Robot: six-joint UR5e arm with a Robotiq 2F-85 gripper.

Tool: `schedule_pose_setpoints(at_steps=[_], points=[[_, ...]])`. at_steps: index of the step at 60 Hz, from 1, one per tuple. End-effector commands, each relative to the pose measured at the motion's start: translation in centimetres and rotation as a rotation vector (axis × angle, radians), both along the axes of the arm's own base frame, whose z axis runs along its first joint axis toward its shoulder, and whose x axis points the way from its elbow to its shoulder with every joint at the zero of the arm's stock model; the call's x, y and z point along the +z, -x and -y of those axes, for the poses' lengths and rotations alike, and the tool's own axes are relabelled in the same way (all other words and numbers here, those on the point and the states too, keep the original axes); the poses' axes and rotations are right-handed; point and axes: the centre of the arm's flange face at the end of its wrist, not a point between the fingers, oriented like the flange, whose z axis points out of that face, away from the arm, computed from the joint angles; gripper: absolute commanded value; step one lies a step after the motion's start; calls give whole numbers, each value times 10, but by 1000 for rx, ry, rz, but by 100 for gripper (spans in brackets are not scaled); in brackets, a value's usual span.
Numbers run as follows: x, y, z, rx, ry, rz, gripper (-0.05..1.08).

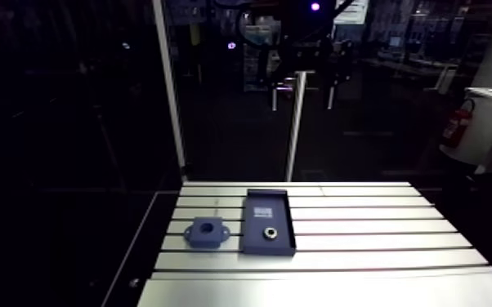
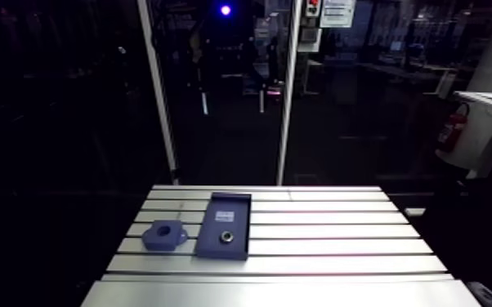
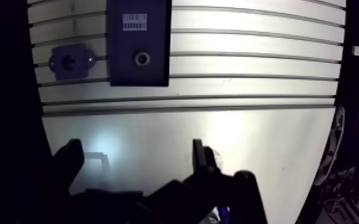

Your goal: Pick up the bearing and press it into the housing until flush.

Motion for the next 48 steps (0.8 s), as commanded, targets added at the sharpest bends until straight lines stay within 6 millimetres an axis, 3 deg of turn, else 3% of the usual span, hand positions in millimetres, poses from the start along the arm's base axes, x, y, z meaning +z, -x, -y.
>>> schedule_pose_setpoints(at_steps=[1, 28, 48], points=[[17, -9, -12, 76, 9, 37, 1], [11, -9, -12, 75, 6, 44, 1], [-32, 0, -7, 65, 26, 33, 1]])
